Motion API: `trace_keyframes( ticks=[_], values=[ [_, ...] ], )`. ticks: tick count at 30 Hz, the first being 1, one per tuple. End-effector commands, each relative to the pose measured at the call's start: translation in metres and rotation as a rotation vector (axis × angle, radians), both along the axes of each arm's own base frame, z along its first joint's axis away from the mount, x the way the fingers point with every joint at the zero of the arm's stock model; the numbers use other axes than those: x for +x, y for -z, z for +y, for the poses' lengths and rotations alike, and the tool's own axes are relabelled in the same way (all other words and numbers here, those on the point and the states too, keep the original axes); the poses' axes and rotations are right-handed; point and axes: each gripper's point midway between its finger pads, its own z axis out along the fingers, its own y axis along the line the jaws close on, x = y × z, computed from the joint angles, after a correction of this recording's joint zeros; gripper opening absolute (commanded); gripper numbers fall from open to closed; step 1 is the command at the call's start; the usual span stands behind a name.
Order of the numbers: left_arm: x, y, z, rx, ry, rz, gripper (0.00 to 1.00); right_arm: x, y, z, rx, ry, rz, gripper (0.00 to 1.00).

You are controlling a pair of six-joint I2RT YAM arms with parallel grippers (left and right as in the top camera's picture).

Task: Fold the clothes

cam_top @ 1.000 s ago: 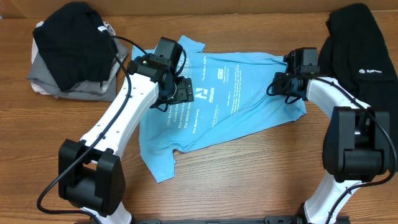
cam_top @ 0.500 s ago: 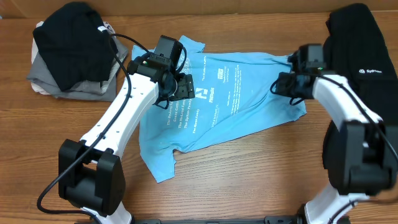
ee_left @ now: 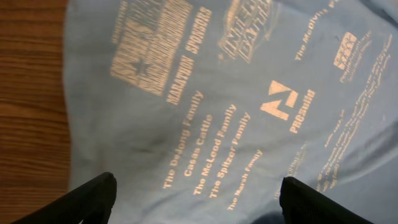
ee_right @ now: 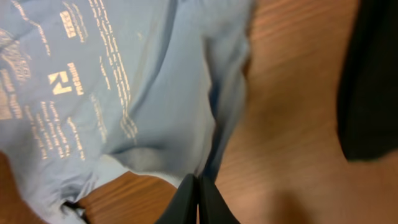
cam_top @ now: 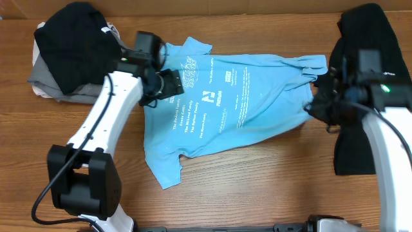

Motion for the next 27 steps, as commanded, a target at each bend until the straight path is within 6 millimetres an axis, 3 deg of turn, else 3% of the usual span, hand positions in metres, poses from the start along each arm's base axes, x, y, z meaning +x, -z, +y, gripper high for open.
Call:
trace_keyframes(
  ticks=[1, 8, 20, 27],
  values=[
    [-0.001, 0.003, 0.006, -0.047, 0.049, 0.014, 0.86, -0.029, -0.042, -0.007, 0.019, 0.129, -0.099, 0.04],
    [-0.002, 0.004, 0.014, -0.027, 0.091, 0.01, 0.87, -0.11, -0.053, -0.025, -0.056, 0.299, -0.022, 0.04],
    [-0.019, 0.009, 0.021, 0.021, 0.142, 0.071, 0.88, -0.123, -0.027, -0.032, -0.104, 0.337, 0.065, 0.04],
    [-0.017, 0.009, 0.022, 0.033, 0.169, 0.056, 0.89, -0.126, -0.003, -0.028, -0.087, 0.328, 0.179, 0.11]
  ],
)
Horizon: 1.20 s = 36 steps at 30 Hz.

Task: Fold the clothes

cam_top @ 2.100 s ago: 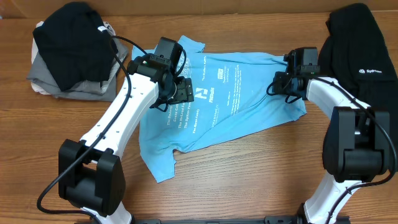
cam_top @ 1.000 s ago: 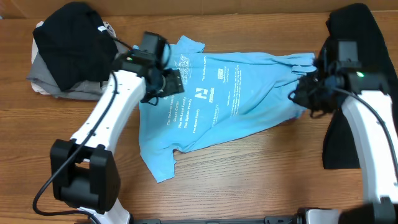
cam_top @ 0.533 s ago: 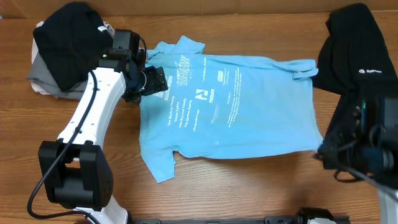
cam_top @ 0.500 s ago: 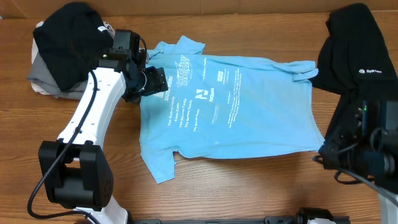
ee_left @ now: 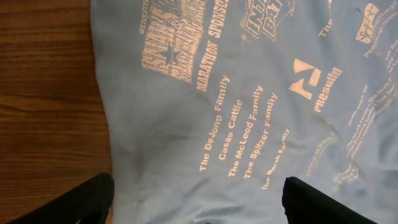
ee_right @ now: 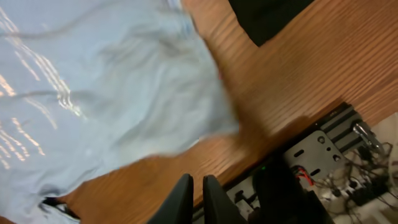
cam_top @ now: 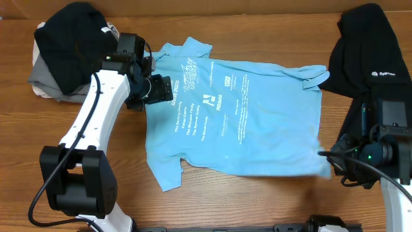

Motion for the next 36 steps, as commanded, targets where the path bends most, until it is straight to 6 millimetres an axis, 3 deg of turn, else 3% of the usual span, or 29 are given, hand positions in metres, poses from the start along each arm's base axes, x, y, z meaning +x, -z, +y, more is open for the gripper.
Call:
trace_keyframes(
  ticks=[1, 6, 10, 16, 19, 23, 26, 31, 36],
  values=[
    [0.001, 0.005, 0.002, 0.028, 0.036, -0.005, 0.89, -0.005, 0.012, 0.0, 0.008, 0.017, 0.048, 0.12],
    [0.006, 0.004, 0.004, 0.041, 0.044, -0.03, 0.89, -0.011, 0.025, 0.0, 0.013, 0.02, 0.095, 0.15],
    [0.012, 0.002, 0.003, 0.037, 0.044, -0.053, 0.9, 0.003, 0.022, 0.0, 0.008, -0.008, 0.038, 0.18],
    [0.021, -0.007, -0.009, 0.007, 0.106, -0.107, 0.89, 0.066, 0.009, -0.002, -0.022, -0.132, -0.194, 0.51],
    [0.029, -0.027, -0.017, 0.016, 0.168, -0.159, 0.9, 0.102, 0.012, 0.005, 0.013, -0.198, -0.263, 0.59],
    [0.043, -0.062, -0.024, 0.058, 0.24, -0.253, 1.0, 0.15, 0.024, 0.023, 0.118, -0.305, -0.302, 0.68],
    [0.048, -0.071, -0.028, 0.054, 0.253, -0.285, 1.0, 0.184, 0.031, 0.028, 0.147, -0.358, -0.331, 0.75],
    [0.035, -0.048, -0.027, 0.06, 0.265, -0.178, 1.0, 0.226, 0.041, 0.024, 0.125, -0.389, -0.394, 0.79],
    [0.01, 0.002, -0.025, 0.051, 0.209, 0.066, 0.96, 0.24, 0.045, 0.025, 0.121, -0.419, -0.426, 0.82]
  ],
)
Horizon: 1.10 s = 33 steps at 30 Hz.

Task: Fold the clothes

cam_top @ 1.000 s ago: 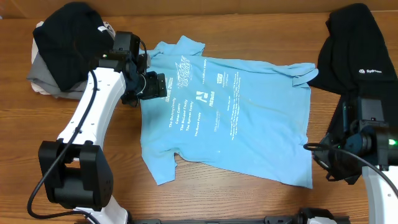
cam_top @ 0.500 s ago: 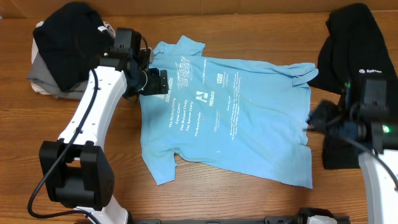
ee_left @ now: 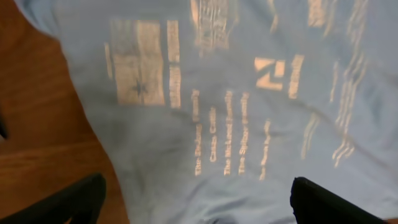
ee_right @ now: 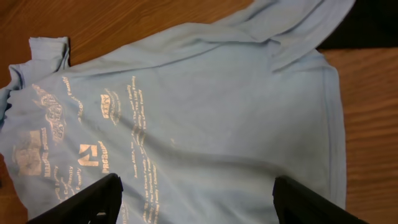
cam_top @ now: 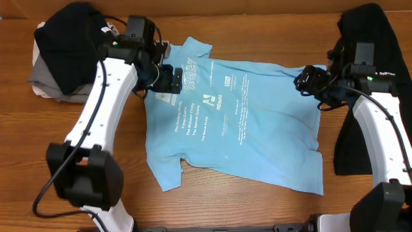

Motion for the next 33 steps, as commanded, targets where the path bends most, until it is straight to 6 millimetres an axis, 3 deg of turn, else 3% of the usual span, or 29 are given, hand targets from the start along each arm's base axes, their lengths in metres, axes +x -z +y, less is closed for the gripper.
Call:
trace_keyframes(
  ticks=[1, 7, 11, 19, 24, 29, 33],
  values=[
    [-0.009, 0.038, -0.004, 0.004, -0.043, 0.15, 0.95, 0.011, -0.016, 0.002, -0.002, -0.038, -0.059, 0.82],
    [-0.032, 0.087, -0.015, -0.001, -0.062, 0.362, 0.89, 0.011, -0.016, 0.002, -0.021, -0.069, -0.07, 0.83],
    [-0.04, 0.104, -0.014, 0.017, -0.082, 0.436, 0.87, 0.012, -0.016, 0.001, -0.024, -0.074, -0.073, 0.83],
    [-0.071, 0.118, 0.029, 0.257, -0.142, 0.537, 0.89, 0.013, -0.017, 0.001, -0.025, -0.074, -0.079, 0.83],
    [-0.097, 0.129, 0.038, 0.282, -0.152, 0.626, 0.9, 0.014, -0.017, 0.001, -0.025, -0.074, -0.084, 0.83],
    [-0.13, 0.158, 0.044, 0.304, -0.168, 0.696, 0.9, 0.014, -0.017, 0.001, -0.028, -0.078, -0.084, 0.83],
    [-0.152, 0.174, 0.049, 0.323, -0.204, 0.74, 0.84, 0.014, -0.017, 0.001, -0.034, -0.087, -0.087, 0.83]
  ],
)
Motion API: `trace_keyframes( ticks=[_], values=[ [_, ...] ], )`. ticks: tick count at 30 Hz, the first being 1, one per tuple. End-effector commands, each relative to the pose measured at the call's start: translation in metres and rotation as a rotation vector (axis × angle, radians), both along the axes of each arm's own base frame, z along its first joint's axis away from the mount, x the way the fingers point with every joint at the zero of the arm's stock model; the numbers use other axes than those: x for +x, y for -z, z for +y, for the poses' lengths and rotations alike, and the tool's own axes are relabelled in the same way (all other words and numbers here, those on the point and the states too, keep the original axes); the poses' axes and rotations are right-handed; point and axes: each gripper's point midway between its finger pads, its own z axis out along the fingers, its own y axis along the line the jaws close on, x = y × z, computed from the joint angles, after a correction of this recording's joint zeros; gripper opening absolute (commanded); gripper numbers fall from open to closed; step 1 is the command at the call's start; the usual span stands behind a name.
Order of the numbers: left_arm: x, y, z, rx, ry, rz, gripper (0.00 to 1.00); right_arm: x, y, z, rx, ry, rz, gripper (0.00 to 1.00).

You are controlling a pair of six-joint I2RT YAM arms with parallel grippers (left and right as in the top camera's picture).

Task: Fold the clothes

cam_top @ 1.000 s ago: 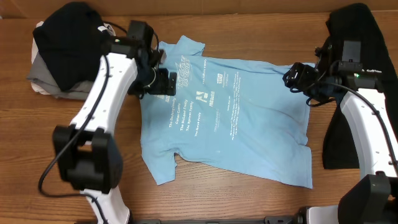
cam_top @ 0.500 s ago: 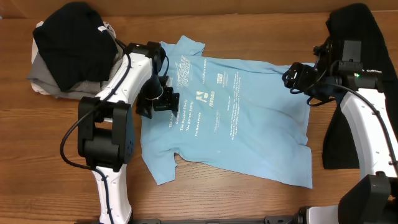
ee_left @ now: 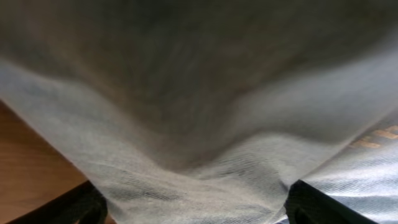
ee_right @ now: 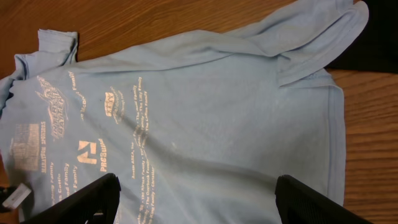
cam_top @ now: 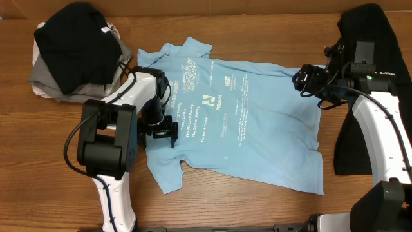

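A light blue printed T-shirt (cam_top: 244, 116) lies spread flat on the wooden table (cam_top: 257, 206), its collar toward the left. My left gripper (cam_top: 161, 131) is low on the shirt's left edge, near a sleeve. In the left wrist view, blurred blue cloth (ee_left: 186, 124) fills the frame, and the gripper (ee_left: 193, 208) is open with cloth lying between the wide-set fingers. My right gripper (cam_top: 308, 80) hovers open over the shirt's far right corner. The right wrist view shows the printed shirt (ee_right: 205, 124) below that gripper (ee_right: 193, 205), with nothing held.
A black garment (cam_top: 71, 38) sits on grey folded clothes (cam_top: 42, 80) at the back left. Another black garment (cam_top: 364, 38) lies at the back right and runs down the right side under my right arm; it also shows in the right wrist view (ee_right: 379, 43).
My left gripper was over the shirt near the collar; now it is lower, at the shirt's left edge, pressed close to the cloth. The right gripper has hardly moved. The shirt lies as before.
At first the shirt was bunched, with my right gripper shut on its right edge. Then that edge lay out at the front right and the shirt was spread. After that the right gripper stood open over the far right sleeve. My left gripper stayed open over the left side, now low on it.
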Motion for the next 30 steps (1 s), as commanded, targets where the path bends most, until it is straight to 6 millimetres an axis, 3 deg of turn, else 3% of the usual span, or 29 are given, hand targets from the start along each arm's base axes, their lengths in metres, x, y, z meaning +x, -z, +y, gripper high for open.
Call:
trace_keyframes(
  ticks=[1, 5, 13, 17, 24, 27, 30],
  values=[
    [-0.031, 0.027, 0.015, 0.092, -0.029, 0.082, 0.83, 0.008, -0.014, -0.001, -0.008, -0.018, -0.046, 0.83],
    [-0.031, 0.025, 0.015, 0.094, -0.038, 0.073, 0.83, 0.008, -0.014, -0.001, -0.008, -0.018, -0.046, 0.83],
    [-0.027, -0.006, 0.024, 0.093, -0.107, -0.02, 0.86, 0.01, -0.015, -0.001, -0.009, -0.018, -0.053, 0.83],
    [-0.041, -0.013, 0.04, 0.118, -0.138, -0.039, 0.87, 0.012, -0.016, -0.001, -0.01, -0.018, -0.065, 0.83],
    [-0.074, -0.001, 0.052, 0.177, -0.149, 0.014, 0.86, 0.012, -0.016, -0.001, -0.012, -0.021, -0.066, 0.83],
    [-0.068, -0.008, 0.054, 0.189, -0.152, -0.025, 0.85, 0.012, -0.016, -0.001, -0.012, -0.021, -0.065, 0.83],
    [-0.053, -0.028, 0.066, 0.247, -0.16, -0.117, 0.86, 0.012, -0.016, -0.001, -0.012, -0.021, -0.066, 0.83]
  ],
)
